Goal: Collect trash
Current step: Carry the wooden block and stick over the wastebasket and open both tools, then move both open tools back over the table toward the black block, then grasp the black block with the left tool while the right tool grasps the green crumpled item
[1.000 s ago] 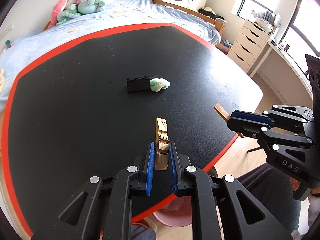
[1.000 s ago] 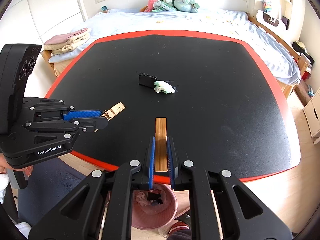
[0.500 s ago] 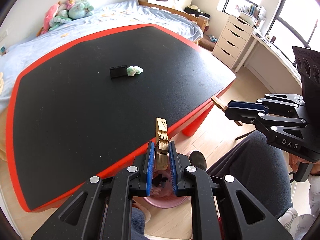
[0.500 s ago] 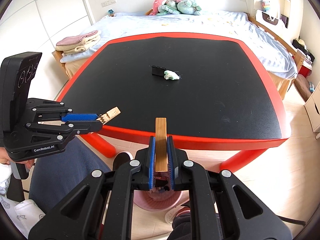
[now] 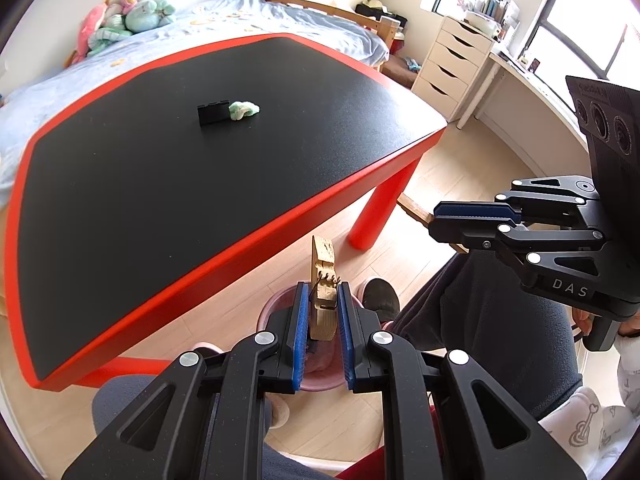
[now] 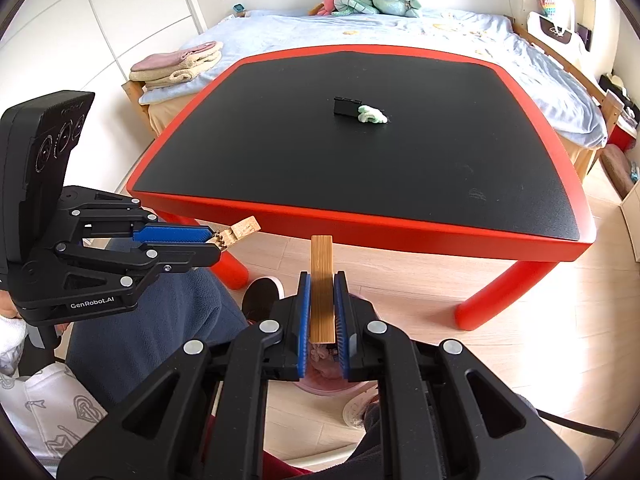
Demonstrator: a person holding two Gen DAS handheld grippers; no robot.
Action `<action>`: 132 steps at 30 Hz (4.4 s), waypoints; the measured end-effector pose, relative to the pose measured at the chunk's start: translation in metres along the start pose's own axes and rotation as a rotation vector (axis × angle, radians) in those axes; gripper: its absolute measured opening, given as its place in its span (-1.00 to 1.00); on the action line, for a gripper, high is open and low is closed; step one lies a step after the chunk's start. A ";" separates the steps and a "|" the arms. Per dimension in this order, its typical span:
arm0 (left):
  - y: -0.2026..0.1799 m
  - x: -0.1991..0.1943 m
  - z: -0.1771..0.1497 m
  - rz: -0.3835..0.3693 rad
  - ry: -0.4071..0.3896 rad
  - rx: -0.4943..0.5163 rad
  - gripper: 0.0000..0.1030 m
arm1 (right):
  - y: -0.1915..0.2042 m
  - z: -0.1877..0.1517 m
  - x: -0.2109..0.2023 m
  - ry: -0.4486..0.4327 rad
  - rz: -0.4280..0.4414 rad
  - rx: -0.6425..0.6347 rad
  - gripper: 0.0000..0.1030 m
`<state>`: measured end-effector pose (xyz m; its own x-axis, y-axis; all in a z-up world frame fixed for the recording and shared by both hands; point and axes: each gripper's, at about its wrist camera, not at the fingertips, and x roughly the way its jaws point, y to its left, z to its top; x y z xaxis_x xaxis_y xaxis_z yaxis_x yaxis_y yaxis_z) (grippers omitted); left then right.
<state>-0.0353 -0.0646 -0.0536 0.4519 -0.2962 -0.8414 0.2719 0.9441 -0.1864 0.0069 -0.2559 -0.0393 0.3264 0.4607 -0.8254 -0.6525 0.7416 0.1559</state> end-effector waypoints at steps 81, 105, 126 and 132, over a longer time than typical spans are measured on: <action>0.100 0.038 0.105 0.129 -0.095 -0.186 0.85 | -0.059 0.101 0.087 0.010 -0.050 -0.027 0.90; 0.120 0.099 0.151 0.145 -0.099 -0.207 0.84 | -0.081 0.126 0.138 0.047 -0.021 -0.027 0.90; 0.125 0.110 0.154 0.141 -0.069 -0.205 0.11 | -0.076 0.141 0.149 0.041 -0.024 -0.054 0.90; 0.128 0.108 0.154 0.133 -0.066 -0.201 -0.17 | -0.076 0.147 0.156 0.041 -0.020 -0.065 0.90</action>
<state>0.1790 0.0016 -0.0906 0.5284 -0.1699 -0.8318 0.0346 0.9833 -0.1789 0.2077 -0.1682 -0.1004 0.3121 0.4248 -0.8498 -0.6895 0.7167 0.1050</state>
